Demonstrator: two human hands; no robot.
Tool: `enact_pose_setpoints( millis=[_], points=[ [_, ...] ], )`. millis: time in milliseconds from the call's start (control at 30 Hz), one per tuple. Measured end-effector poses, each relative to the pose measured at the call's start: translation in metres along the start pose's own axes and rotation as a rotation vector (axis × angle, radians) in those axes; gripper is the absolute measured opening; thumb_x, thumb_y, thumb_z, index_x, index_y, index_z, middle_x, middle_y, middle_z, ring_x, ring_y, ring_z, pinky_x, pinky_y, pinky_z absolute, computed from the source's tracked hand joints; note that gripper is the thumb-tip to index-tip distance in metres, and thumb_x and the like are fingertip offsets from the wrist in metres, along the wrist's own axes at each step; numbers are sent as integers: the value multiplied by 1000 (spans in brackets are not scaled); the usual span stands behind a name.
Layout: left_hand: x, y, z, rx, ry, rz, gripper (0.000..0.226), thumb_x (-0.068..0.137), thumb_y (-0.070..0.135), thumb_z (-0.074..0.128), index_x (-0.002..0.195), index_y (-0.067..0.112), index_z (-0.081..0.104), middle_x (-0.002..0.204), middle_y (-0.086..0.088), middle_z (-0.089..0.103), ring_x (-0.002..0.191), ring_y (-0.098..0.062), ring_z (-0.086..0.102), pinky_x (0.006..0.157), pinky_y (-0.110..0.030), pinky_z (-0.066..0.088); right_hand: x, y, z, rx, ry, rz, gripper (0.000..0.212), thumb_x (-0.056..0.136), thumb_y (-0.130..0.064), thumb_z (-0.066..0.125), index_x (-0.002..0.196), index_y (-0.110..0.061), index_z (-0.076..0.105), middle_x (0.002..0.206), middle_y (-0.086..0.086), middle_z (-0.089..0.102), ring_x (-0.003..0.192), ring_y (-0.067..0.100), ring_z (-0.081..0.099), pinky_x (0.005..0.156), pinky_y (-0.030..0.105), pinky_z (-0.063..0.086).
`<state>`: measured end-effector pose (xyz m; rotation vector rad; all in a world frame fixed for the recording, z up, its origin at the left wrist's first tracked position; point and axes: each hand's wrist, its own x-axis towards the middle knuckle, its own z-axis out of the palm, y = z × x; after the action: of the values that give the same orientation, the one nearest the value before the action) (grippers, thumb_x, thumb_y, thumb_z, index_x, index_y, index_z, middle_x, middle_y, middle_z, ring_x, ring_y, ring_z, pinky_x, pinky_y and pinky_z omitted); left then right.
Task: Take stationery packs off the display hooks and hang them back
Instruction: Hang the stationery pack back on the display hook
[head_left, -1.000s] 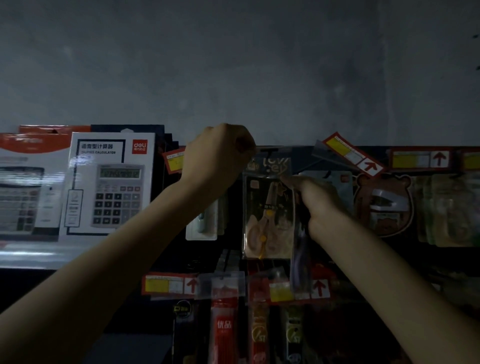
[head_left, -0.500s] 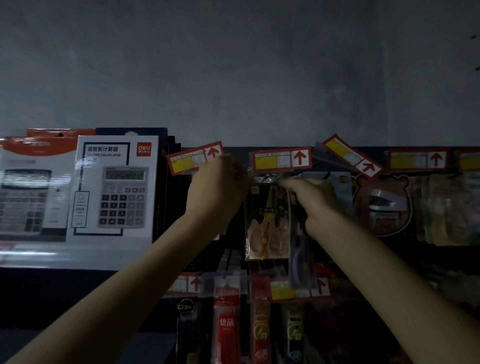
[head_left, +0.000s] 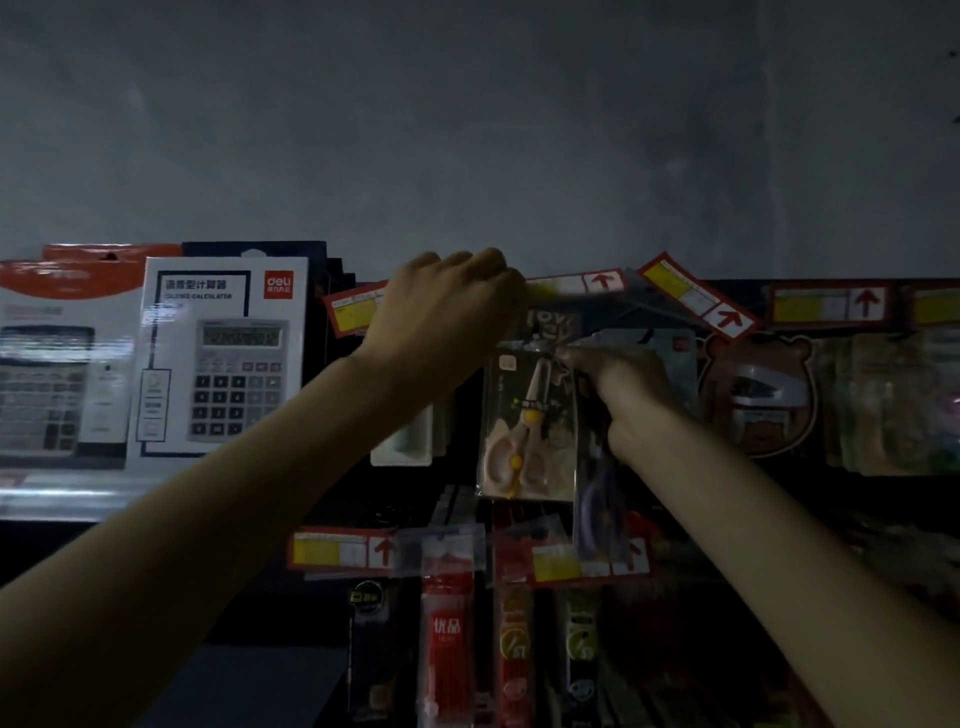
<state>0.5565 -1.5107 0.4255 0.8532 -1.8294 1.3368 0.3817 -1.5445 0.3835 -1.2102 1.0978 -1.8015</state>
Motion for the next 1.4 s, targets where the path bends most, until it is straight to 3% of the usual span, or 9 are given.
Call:
enact_pose_setpoints(
  millis=[200, 333, 567, 767, 833, 933, 1033, 1300, 1400],
  points=[
    [8, -6, -8, -116, 28, -128, 26, 109, 24, 44, 118, 13, 66, 104, -7, 67, 83, -25, 62, 77, -41, 54, 2, 4, 4, 27, 2, -7, 44, 74, -25, 88, 111, -5, 74, 99, 16, 76, 90, 34, 74, 85, 53, 62],
    [10, -3, -7, -206, 15, -223, 28, 109, 26, 44, 121, 14, 66, 110, -6, 70, 90, -23, 65, 78, -40, 55, 6, 8, 7, 16, 1, -26, 76, 56, -39, 88, 123, -9, 67, 106, 14, 74, 91, 34, 73, 85, 52, 62],
    [-24, 11, -11, -564, -12, -464, 23, 108, 23, 48, 120, 21, 68, 96, 6, 68, 70, -17, 68, 66, -40, 62, 3, 10, 4, -85, -12, -79, 21, 87, -26, 78, 101, -11, 71, 97, 10, 75, 88, 28, 72, 81, 41, 59],
    [-68, 34, 8, -827, -138, -587, 27, 104, 8, 51, 127, 16, 63, 105, 7, 65, 89, -8, 67, 76, -28, 61, -1, 11, 1, -110, -28, -131, 10, 92, -21, 72, 87, -13, 70, 83, 9, 74, 74, 22, 71, 61, 25, 50],
    [-68, 37, 24, -930, -169, -608, 37, 104, 4, 51, 137, 18, 58, 119, 1, 68, 95, -7, 68, 77, -24, 60, -1, 10, 1, -131, -4, -142, 12, 92, -20, 71, 81, -14, 69, 81, 9, 74, 73, 23, 70, 60, 25, 49],
    [-62, 38, 47, -1026, -169, -633, 57, 103, 6, 53, 153, 29, 43, 137, 0, 63, 115, -13, 66, 88, -35, 63, -2, 8, 1, -149, 6, -146, 14, 93, -22, 71, 81, -14, 68, 84, 10, 74, 76, 24, 70, 67, 29, 52],
    [-56, 36, 58, -1072, -109, -624, 54, 106, 18, 52, 156, 37, 39, 150, 2, 49, 129, -16, 59, 89, -31, 62, 2, 6, 3, -126, 8, -134, 16, 91, -23, 73, 79, -13, 68, 83, 12, 74, 81, 29, 72, 74, 36, 55],
    [-53, 32, 68, -1183, -95, -673, 48, 108, 18, 49, 156, 20, 42, 158, 1, 35, 140, -18, 46, 105, -34, 54, -3, 9, 4, -116, -12, -143, 13, 94, -25, 73, 92, -13, 68, 91, 9, 75, 72, 18, 70, 64, 27, 52],
    [-53, 38, 68, -1126, -76, -632, 48, 109, 9, 42, 156, 19, 39, 160, 1, 30, 143, -15, 38, 106, -20, 46, -14, 11, 1, -184, -75, -152, 17, 92, -28, 74, 94, -14, 64, 92, 7, 73, 75, 18, 70, 63, 28, 53]
  ],
)
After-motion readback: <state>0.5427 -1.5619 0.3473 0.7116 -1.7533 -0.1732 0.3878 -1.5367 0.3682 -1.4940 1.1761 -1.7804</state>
